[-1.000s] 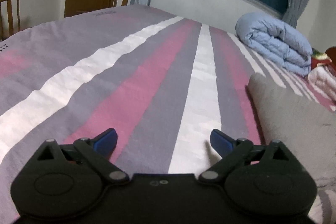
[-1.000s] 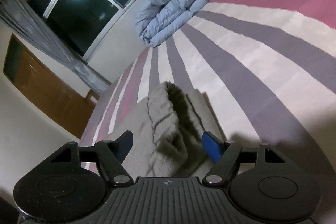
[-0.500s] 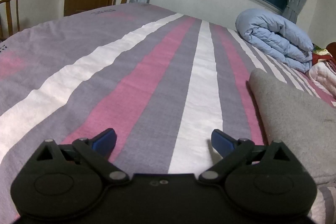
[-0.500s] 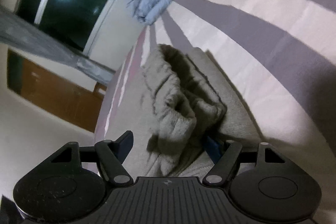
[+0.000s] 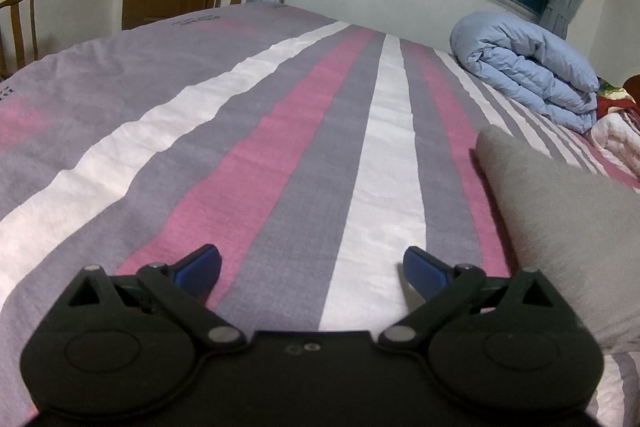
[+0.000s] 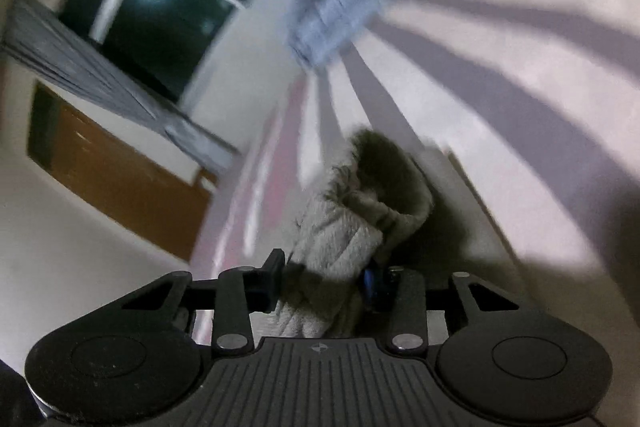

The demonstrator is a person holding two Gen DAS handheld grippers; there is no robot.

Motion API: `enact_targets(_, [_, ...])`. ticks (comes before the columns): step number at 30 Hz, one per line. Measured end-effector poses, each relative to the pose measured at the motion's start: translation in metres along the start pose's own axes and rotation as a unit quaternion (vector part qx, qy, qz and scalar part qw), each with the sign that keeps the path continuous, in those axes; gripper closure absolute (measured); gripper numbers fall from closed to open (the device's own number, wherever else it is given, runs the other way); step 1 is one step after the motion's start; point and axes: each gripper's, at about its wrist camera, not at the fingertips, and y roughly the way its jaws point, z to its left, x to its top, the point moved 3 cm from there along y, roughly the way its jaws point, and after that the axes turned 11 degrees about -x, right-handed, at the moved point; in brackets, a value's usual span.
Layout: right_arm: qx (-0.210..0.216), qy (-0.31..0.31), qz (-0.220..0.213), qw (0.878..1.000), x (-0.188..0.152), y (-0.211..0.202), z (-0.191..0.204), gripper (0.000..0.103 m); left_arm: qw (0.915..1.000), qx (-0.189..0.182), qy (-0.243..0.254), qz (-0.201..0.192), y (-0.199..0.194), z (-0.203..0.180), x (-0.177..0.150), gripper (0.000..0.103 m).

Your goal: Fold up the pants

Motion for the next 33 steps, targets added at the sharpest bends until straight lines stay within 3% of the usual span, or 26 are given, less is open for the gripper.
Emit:
enact_targets(3, [-0.009, 0.013, -0.021, 1.0, 0.004, -0.008, -0.01, 0.065, 1.0, 0.0, 0.002, 0.002, 0.001, 0.001, 0.0, 0.01])
enact_targets(7, [-0.083, 0.016, 0.054, 0.995, -0.014, 0.026, -0.052, 0.065, 1.0, 0.001, 0.001, 0.003, 0.002, 0.001, 0.0, 0.01])
enact_targets(10, [-0.07, 0.024, 0.049, 0.996, -0.014, 0.019, -0.059, 0.059, 1.0, 0.0, 0.002, 0.002, 0.002, 0.001, 0.0, 0.01])
enact_targets(15, [-0.078, -0.036, -0.001, 0.996, -0.011, -0.009, -0.036, 0.058, 0.9997, -0.019, -0.006, -0.011, -0.001, -0.002, 0.003, 0.01])
enact_targets(19, [-0.098, -0.066, -0.021, 0.993, -0.007, -0.024, -0.024, 0.054, 0.997, -0.036, 0.067, -0.015, 0.001, -0.029, 0.012, 0.01])
enact_targets(23, [-0.133, -0.085, -0.072, 0.985, 0.002, -0.035, -0.014, 0.053, 0.9956, -0.07, 0.062, -0.011, 0.009, -0.048, 0.027, 0.01])
enact_targets(26, [-0.102, -0.096, -0.068, 0.988, 0.007, -0.03, 0.0, 0.053, 0.9954, -0.07, 0.064, -0.014, 0.016, -0.058, 0.033, 0.01])
enact_targets(29, [-0.085, -0.163, -0.061, 0.981, -0.003, -0.012, 0.025, 0.053, 0.9961, -0.066, 0.059, 0.0, 0.026, -0.061, 0.033, 0.01])
enact_targets(33, [-0.081, -0.237, 0.004, 0.968, -0.028, 0.033, 0.035, 0.053, 0.996, -0.052, 0.069, 0.02, 0.033, -0.063, 0.028, 0.01])
